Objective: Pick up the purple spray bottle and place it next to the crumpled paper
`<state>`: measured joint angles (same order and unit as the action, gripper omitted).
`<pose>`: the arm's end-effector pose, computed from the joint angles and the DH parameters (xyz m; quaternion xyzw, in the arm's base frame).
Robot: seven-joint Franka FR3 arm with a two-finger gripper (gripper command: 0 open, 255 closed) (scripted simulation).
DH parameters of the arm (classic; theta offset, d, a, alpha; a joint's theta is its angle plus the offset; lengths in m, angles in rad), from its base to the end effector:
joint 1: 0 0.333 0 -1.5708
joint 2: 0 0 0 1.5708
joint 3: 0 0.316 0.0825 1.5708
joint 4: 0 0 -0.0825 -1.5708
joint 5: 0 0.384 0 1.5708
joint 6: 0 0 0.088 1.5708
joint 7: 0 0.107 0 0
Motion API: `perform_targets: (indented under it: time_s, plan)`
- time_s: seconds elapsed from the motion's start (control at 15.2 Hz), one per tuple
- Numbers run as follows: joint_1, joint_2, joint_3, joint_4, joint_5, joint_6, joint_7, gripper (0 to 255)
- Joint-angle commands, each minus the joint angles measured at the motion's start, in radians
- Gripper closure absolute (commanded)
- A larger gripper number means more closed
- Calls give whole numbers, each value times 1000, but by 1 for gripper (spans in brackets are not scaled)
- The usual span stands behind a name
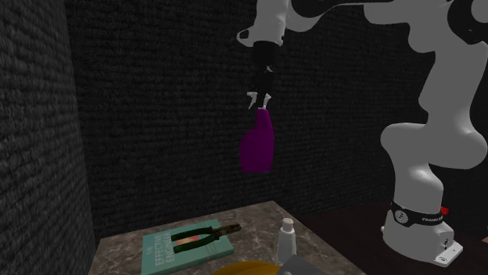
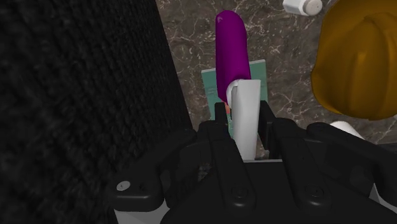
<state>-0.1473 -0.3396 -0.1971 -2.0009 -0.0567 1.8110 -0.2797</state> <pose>0.4339 -0.1744 0.6096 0.9971 -0.0244 0.0699 0.0173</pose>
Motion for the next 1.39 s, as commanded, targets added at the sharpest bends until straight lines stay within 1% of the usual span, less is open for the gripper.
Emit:
perform_targets:
  time_s: [0.0, 0.73, 1.32]
  plan:
    - [1, 5, 1, 33, 1, -28, -1, 255]
    - [5, 44, 1, 221, 10, -177, -6, 255]
    - [7, 99, -2, 404, 20, -306, -14, 255]
